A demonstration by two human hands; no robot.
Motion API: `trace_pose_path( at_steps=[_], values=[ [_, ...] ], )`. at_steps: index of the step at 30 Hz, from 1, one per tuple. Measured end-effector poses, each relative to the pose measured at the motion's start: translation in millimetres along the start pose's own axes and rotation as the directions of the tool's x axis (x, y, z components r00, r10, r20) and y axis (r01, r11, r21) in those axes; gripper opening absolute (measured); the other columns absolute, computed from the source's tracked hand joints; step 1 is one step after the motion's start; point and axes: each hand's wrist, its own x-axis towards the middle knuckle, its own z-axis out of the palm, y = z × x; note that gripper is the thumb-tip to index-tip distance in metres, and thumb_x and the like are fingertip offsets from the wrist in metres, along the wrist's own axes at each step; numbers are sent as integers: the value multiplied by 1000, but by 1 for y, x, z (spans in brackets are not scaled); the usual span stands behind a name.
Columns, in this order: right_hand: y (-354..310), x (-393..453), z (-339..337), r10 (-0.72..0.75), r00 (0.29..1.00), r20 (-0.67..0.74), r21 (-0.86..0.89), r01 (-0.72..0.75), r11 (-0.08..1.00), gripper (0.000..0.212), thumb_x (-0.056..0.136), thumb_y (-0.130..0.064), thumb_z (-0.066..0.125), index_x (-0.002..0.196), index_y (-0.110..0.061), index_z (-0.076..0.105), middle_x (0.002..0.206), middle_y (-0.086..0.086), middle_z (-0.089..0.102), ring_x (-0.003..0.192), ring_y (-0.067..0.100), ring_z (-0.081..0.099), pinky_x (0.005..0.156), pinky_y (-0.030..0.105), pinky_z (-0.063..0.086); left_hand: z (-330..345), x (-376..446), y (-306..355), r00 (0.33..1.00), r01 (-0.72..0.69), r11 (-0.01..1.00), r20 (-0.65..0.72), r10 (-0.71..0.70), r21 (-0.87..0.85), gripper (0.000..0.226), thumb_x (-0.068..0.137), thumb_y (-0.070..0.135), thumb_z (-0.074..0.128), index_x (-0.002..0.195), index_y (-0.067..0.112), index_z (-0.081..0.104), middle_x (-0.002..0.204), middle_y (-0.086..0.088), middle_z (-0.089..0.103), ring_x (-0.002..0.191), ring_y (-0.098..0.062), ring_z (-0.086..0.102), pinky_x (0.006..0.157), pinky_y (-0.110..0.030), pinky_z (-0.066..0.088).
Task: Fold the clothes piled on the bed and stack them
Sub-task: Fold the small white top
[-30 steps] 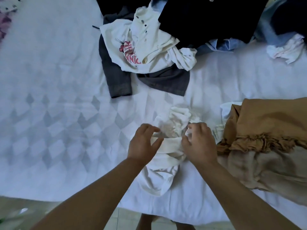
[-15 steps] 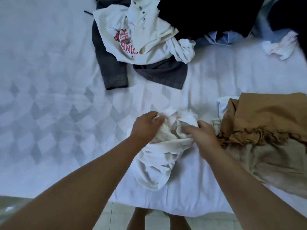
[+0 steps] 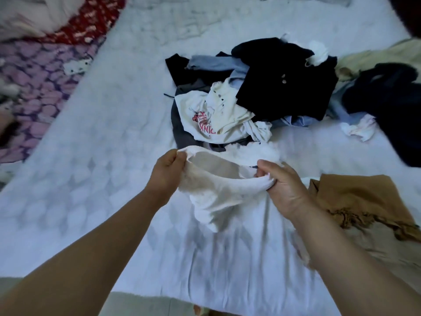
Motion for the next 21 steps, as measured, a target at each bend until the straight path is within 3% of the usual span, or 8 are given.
trace_pose_path(
  at_steps=[4,7,9,11,13,15,18,21],
  values=[
    [-30,-21,31,75,986,146,-16,-73,997,22,56,-15,81,70,-9,66,67,11,59,60,21,53,79,38,40,-26,-22,38,992,-118,980,73,107,163,41,85,41,65,64,12,45,60,5,43,57,-12,41,51,-24,33],
    [-51,-39,50,65,985,163,-9,-64,998,49,51,-21,88,88,-3,63,75,13,57,67,20,52,70,29,39,-45,-34,61,974,-219,888,142,176,405,45,74,33,78,62,16,38,58,5,43,55,-14,41,49,-25,32],
    [-65,-55,62,43,986,159,0,-43,999,20,67,-19,80,70,-9,63,65,11,55,58,16,52,61,21,40,-58,-41,72,955,-296,790,190,228,537,31,78,12,65,67,15,36,62,2,44,58,-18,40,50,-27,31],
    [-76,-69,70,40,989,140,-25,-37,999,33,77,-14,66,46,-15,58,46,0,48,38,8,43,42,16,34,-71,-46,82,931,-361,727,266,248,585,14,77,1,51,78,12,43,73,-2,49,64,-19,44,51,-26,32],
    [-85,-85,79,44,991,128,-49,-38,998,17,59,-18,75,53,-17,59,51,0,47,39,10,43,42,17,33,-84,-51,90,899,-437,685,314,306,583,23,77,-3,46,95,11,53,91,-4,55,82,-23,52,60,-28,38],
    [-91,-96,83,54,984,171,-18,-51,999,19,50,-11,76,64,-12,64,61,5,58,50,17,56,50,21,46,-95,-55,98,876,-482,664,300,377,572,34,81,-4,42,103,13,60,105,-6,57,96,-24,53,74,-29,41],
    [-98,-113,89,12,963,271,31,-21,999,21,62,1,59,80,-8,67,74,9,71,63,21,69,54,27,55,-105,-60,106,885,-449,597,236,403,665,36,88,3,41,113,18,63,119,-3,57,108,-24,53,88,-33,43],
    [-102,-123,92,-38,957,287,32,30,999,25,66,7,54,77,-12,67,72,6,70,59,17,65,52,22,52,-110,-64,113,920,-252,490,50,388,835,30,91,21,48,118,23,59,119,-2,59,107,-27,56,82,-31,42]
  ],
)
